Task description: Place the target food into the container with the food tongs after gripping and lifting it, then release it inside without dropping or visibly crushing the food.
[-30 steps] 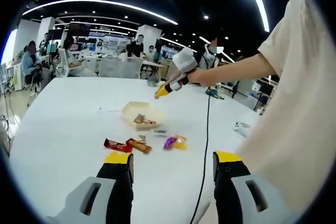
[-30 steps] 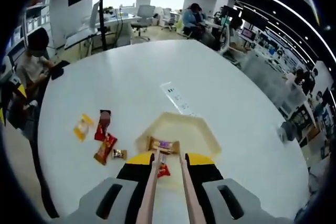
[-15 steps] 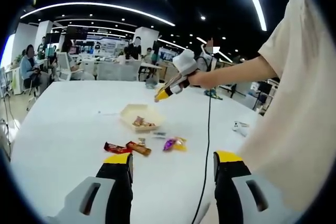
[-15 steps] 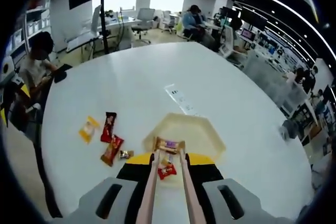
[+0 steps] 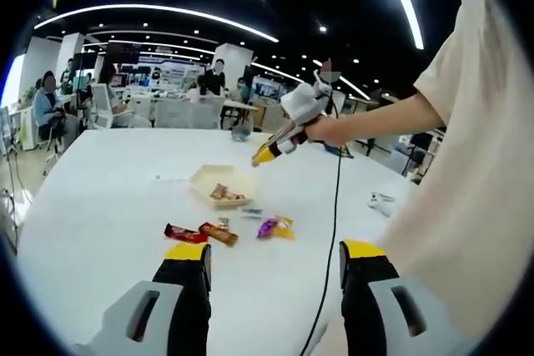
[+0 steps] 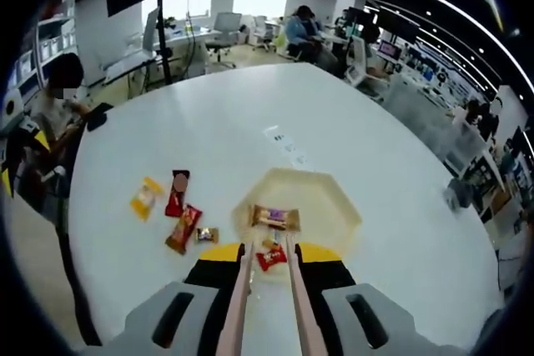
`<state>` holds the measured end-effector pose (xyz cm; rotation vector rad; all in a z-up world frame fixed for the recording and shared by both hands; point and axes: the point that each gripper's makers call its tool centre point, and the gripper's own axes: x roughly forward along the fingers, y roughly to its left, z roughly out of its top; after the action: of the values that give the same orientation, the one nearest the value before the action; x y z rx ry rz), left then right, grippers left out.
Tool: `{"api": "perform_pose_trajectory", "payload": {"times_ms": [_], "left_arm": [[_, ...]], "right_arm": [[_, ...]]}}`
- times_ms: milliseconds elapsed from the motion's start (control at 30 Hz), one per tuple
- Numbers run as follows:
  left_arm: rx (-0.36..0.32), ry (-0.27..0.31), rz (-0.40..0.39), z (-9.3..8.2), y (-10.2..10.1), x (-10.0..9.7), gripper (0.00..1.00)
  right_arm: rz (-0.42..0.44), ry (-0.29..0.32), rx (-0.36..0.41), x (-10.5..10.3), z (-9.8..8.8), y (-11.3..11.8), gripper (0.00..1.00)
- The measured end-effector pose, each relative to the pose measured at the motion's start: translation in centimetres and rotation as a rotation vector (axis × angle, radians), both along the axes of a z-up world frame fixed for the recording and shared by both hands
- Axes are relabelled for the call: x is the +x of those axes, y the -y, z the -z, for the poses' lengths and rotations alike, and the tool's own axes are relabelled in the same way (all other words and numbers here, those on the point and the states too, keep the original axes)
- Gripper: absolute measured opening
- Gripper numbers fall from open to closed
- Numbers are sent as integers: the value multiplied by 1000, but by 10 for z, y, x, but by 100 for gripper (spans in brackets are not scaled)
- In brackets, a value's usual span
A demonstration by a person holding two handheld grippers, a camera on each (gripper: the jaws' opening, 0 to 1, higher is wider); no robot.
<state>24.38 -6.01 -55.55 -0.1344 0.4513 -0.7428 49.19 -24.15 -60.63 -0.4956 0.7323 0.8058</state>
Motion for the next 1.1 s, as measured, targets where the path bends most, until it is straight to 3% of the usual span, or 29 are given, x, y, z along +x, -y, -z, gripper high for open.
{"api": "perform_pose_trajectory", "payload": {"times_ms": [300,433,667,1100], "left_arm": [[0,-11,34,4,12,-7,61],[-1,-14,40,5,14,-7,61],[1,-17,45,6,16,-9,61],[0,-19,38,7,15,-9,61]], "right_arm": [[1,-19,-7,-20,9,11,23],[-45,-27,-59,-39,22,11,23],[-91,-62,-77,-61,40,3,23],[-157,-89,-111,-72,55,2,23]]}}
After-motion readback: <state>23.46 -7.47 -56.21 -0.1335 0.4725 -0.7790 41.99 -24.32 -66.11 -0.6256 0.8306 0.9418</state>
